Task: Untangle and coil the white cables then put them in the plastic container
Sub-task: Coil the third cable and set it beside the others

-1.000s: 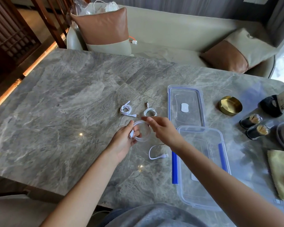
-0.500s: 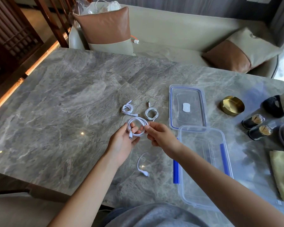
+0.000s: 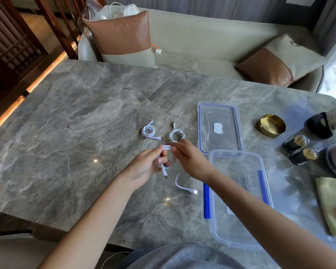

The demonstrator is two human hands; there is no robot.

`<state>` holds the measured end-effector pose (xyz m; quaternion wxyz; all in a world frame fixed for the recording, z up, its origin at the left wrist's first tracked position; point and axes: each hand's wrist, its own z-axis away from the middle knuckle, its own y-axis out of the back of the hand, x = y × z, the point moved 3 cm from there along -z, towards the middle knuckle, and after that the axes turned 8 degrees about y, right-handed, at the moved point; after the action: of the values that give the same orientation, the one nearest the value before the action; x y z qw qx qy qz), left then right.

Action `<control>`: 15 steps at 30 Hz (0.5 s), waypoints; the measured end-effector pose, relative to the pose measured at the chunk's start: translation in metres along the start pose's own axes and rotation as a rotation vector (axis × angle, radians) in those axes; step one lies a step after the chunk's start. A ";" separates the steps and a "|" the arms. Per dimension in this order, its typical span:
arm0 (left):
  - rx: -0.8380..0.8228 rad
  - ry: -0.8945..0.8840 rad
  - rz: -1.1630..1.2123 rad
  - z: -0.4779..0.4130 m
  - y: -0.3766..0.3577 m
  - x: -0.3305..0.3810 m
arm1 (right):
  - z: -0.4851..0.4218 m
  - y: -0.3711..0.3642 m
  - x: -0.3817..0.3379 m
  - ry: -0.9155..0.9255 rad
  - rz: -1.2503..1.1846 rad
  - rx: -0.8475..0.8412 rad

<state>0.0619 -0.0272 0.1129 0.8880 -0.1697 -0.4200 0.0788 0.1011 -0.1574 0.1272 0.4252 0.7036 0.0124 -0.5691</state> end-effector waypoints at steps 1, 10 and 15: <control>-0.006 -0.004 0.024 0.000 -0.002 -0.002 | 0.000 -0.004 0.001 -0.017 0.013 -0.006; -0.087 0.115 0.059 0.005 0.004 -0.014 | 0.005 -0.008 0.002 0.079 0.102 -0.097; -0.045 0.039 0.075 0.003 0.002 -0.009 | 0.003 -0.005 0.003 0.002 -0.107 0.060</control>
<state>0.0538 -0.0271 0.1071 0.8885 -0.2067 -0.3976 0.0990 0.0974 -0.1575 0.1218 0.3730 0.7150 0.0333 -0.5904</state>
